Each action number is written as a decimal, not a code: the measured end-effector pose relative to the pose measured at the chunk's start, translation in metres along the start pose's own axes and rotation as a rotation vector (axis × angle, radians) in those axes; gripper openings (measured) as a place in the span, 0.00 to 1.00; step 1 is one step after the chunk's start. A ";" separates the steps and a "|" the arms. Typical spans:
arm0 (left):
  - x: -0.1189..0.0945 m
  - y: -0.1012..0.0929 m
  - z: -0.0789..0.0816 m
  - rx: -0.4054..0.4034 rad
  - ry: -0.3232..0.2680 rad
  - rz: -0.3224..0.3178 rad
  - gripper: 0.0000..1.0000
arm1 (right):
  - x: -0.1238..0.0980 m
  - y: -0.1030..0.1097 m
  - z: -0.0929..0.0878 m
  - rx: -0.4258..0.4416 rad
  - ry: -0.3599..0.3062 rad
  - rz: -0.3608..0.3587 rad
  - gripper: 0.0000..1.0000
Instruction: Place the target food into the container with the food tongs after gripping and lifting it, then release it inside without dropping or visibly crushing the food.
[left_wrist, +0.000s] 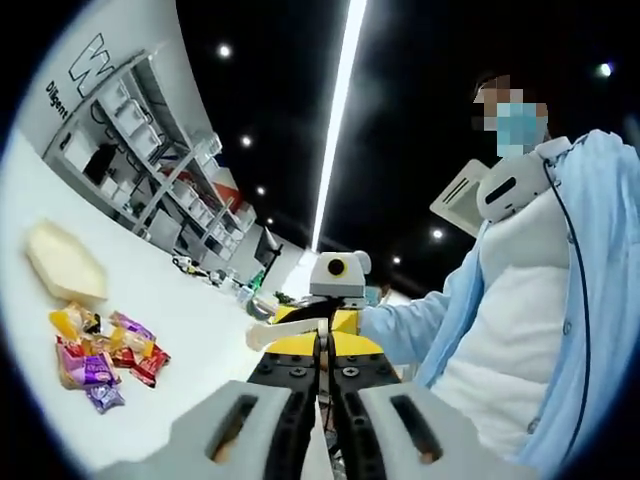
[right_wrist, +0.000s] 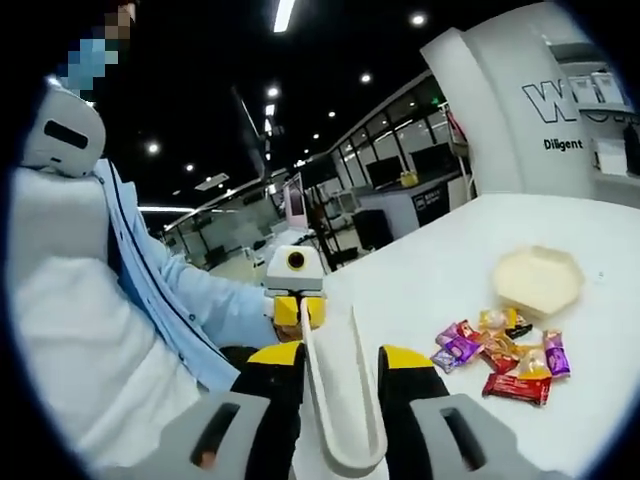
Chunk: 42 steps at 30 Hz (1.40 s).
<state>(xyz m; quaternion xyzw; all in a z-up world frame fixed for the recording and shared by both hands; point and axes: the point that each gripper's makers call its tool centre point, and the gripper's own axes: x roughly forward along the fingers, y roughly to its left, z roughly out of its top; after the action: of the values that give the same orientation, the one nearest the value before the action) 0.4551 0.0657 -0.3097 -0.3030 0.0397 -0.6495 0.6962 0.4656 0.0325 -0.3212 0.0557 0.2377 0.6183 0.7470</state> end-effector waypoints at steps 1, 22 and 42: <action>0.000 0.000 -0.001 -0.002 0.007 -0.001 0.00 | 0.000 0.000 -0.001 0.004 0.008 0.005 0.23; -0.007 0.011 -0.021 -0.010 0.174 0.055 0.04 | -0.003 0.002 -0.015 -0.023 0.142 -0.004 0.16; 0.002 0.007 -0.039 0.165 0.417 0.017 0.04 | -0.003 0.003 -0.025 -0.066 0.236 0.016 0.16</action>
<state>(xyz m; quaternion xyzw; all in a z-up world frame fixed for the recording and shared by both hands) 0.4445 0.0493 -0.3441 -0.1038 0.1321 -0.6932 0.7009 0.4522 0.0250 -0.3417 -0.0404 0.3030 0.6340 0.7103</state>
